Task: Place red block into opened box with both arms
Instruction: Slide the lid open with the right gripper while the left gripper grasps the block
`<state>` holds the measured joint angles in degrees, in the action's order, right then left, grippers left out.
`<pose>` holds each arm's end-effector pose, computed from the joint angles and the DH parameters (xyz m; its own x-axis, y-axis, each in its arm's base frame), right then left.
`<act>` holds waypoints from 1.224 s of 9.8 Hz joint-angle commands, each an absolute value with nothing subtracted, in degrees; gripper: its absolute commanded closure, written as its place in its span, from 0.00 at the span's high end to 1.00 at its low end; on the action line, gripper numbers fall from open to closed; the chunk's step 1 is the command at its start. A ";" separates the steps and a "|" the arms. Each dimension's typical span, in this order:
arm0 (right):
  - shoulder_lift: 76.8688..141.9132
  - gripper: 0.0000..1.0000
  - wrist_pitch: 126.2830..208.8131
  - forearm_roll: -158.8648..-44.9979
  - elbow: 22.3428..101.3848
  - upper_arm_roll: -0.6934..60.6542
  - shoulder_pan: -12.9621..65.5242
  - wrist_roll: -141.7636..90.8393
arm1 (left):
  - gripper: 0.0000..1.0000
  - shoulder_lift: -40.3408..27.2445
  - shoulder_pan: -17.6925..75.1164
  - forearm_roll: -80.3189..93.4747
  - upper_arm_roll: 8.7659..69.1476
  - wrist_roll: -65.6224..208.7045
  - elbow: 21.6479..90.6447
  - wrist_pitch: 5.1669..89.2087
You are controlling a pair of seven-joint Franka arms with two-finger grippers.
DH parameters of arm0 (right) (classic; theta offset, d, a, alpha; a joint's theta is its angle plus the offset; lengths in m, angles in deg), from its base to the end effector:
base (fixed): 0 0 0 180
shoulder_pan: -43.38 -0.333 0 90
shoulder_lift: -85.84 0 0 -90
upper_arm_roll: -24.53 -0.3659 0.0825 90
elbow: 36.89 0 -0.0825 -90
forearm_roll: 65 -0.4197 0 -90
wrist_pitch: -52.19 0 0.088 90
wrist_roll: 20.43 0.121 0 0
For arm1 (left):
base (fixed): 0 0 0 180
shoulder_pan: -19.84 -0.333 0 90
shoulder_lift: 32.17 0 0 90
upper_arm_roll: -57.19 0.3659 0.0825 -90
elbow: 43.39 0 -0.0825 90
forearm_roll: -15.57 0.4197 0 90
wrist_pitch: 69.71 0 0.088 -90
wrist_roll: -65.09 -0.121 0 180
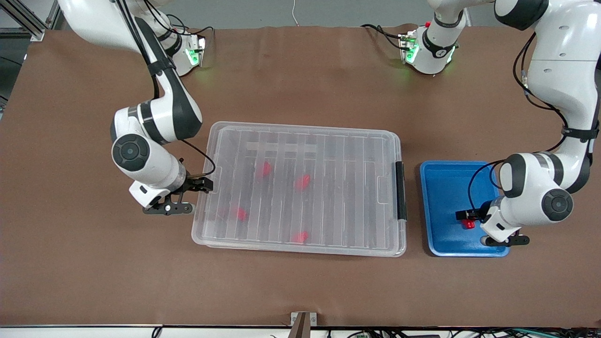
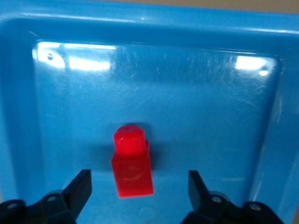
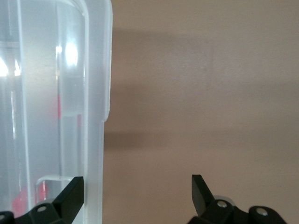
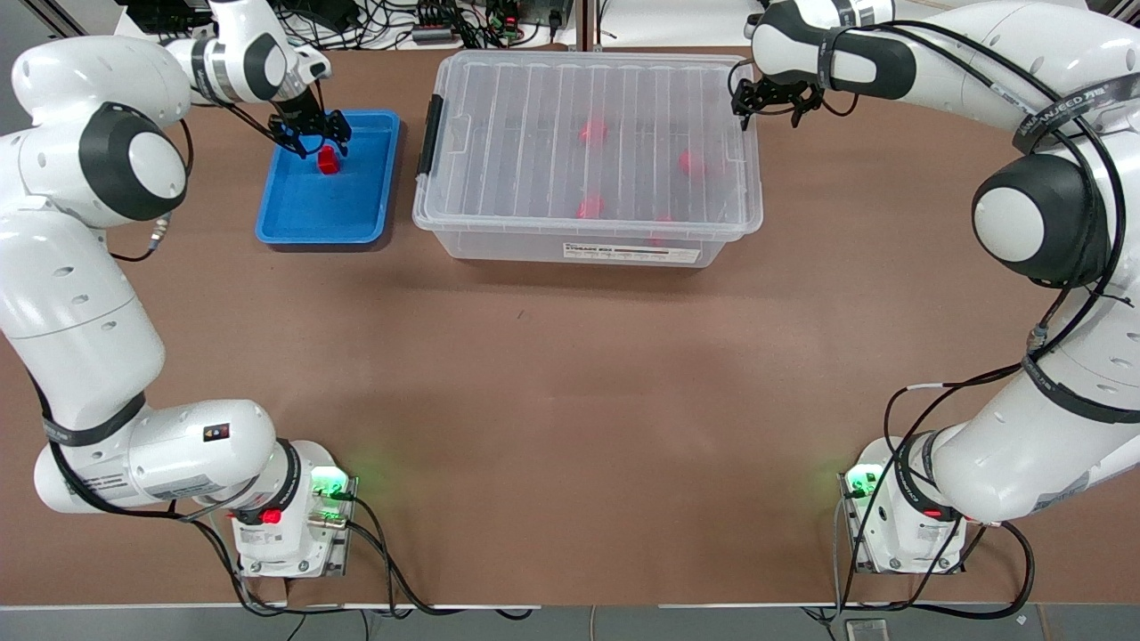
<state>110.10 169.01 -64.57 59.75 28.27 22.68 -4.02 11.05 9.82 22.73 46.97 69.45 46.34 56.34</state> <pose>0.6752 0.2104 0.3616 0.9982 0.0165 -0.0582 0.0195 -0.9985 0.0518 0.7481 0.0218 0.1934 0.9936 0.0331 -0.1078 0.0356 -0.9991 0.0212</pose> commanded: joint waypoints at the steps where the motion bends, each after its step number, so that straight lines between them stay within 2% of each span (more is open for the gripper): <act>1: 108.43 1.00 166.90 -61.58 61.63 28.66 25.43 -4.08 | 0.61 14.67 9.91 23.57 46.91 70.10 45.47 58.96; 2: 108.08 1.00 165.41 -60.87 61.63 28.66 26.84 -4.17 | 0.32 14.50 9.99 23.48 46.91 70.45 45.47 58.96; 3: 107.99 1.00 164.00 -60.26 61.54 28.66 28.86 -4.17 | 0.14 14.07 9.99 23.39 46.91 71.32 45.38 58.96; 4: 107.99 1.00 162.77 -59.90 61.54 28.66 30.18 -4.26 | 0.00 13.36 10.17 23.74 46.82 72.90 45.29 58.70; 6: 107.81 1.00 160.65 -58.15 61.10 28.66 33.00 -4.43 | 0.00 10.99 10.08 23.83 46.30 73.00 45.29 56.86; 8: 107.90 1.00 160.73 -56.65 60.93 28.66 35.11 -4.52 | 0.00 5.04 10.61 23.83 44.38 72.83 45.47 50.29; 10: 107.90 1.00 160.47 -54.90 60.93 28.57 36.69 -4.78 | 0.00 -1.03 10.78 23.83 39.64 75.88 45.38 43.52; 12: 107.81 1.00 159.95 -54.71 60.49 28.66 37.75 -7.59 | 0.00 -4.91 11.66 23.74 32.27 88.05 45.38 38.77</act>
